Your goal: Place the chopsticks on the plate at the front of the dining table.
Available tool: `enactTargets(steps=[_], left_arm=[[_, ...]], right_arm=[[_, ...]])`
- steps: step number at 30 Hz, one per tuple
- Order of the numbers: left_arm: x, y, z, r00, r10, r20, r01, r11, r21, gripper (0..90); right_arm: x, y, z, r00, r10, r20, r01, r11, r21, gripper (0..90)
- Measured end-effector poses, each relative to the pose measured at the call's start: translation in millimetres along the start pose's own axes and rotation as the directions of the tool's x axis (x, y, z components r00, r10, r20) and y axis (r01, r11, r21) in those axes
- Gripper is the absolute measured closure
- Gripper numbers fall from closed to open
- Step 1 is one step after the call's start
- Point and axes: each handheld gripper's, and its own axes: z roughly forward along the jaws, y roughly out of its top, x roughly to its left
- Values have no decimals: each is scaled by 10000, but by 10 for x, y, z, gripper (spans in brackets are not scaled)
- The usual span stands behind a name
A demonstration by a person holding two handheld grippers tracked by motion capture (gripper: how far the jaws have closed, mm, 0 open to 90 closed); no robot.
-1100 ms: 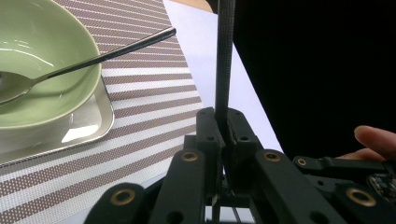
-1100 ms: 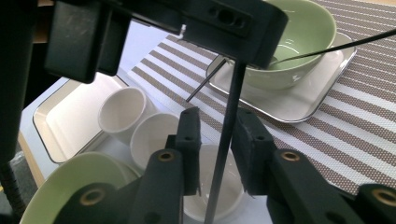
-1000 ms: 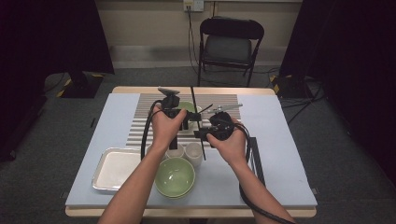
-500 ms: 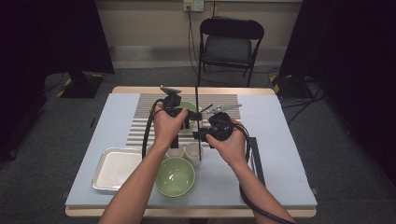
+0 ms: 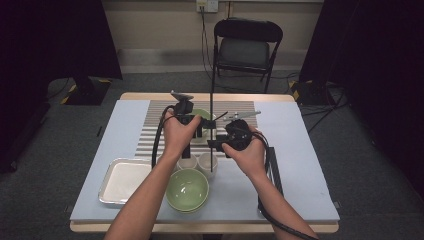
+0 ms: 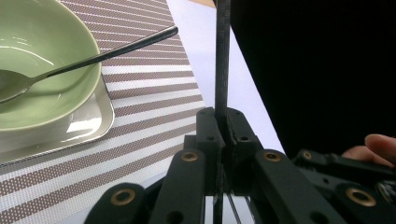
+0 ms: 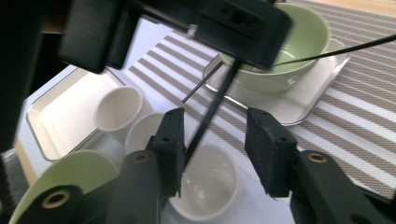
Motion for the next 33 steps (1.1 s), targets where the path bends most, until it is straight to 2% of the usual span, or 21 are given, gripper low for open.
enactTargets(steps=[4, 8, 13, 19, 23, 33], left_arm=[[-8, 13, -30, 9999, -47, 155, 47, 10000, -6, 860], [-41, 21, -33, 10000, 43, 88, -44, 10000, 84, 860], [-28, 30, -23, 10000, -1, 59, 1, 10000, -10, 860], [1, 51, -57, 9999, -95, -37, 95, 10000, -28, 860], [30, 68, -97, 9995, -116, -281, 114, 9999, -76, 860], [76, 94, -212, 9987, -154, -476, 148, 9998, -123, 860]], right_arm=[[-54, -13, -37, 9997, 190, 154, -189, 9998, -76, 455], [-96, -28, -52, 9993, 291, 254, -287, 9995, -159, 394], [-90, -35, -48, 9996, 208, 205, -206, 9997, -97, 409], [-83, -44, -36, 9998, -37, 172, 38, 10000, -34, 369], [-101, -58, -40, 9999, 13, 128, -13, 10000, -23, 341], [-214, -75, -128, 9985, 83, 543, -79, 9999, -73, 304]])
